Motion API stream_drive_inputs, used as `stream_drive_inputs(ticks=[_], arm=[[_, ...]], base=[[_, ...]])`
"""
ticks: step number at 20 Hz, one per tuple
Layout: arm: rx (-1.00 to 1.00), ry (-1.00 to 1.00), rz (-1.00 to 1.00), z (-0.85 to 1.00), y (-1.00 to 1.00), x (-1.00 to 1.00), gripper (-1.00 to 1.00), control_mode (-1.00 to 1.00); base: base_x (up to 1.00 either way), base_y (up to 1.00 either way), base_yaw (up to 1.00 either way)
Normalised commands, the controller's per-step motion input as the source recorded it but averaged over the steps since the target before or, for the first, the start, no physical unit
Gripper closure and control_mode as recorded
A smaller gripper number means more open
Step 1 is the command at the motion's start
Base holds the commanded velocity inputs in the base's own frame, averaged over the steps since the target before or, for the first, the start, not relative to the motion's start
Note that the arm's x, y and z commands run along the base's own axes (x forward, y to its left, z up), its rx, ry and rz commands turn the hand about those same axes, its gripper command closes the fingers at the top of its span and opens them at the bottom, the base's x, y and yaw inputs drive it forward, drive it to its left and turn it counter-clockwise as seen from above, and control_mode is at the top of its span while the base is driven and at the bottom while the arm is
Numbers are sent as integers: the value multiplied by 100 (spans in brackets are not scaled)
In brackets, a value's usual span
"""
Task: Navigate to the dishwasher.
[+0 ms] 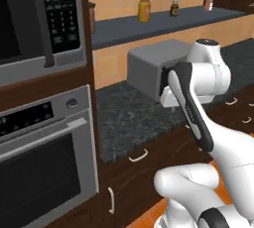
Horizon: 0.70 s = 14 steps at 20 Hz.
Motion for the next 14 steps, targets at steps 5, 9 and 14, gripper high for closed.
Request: stream_drive_inputs(ticks=[5, 9, 14], arm=[[0, 0, 0, 0, 0, 0, -100, 100], [0, 0, 0, 0, 0, 0, -100, 100], [0, 0, 0, 0, 0, 0, -100, 100]], base=[[0, -67, -52], [-5, -58, -53], [-25, -35, -45]])
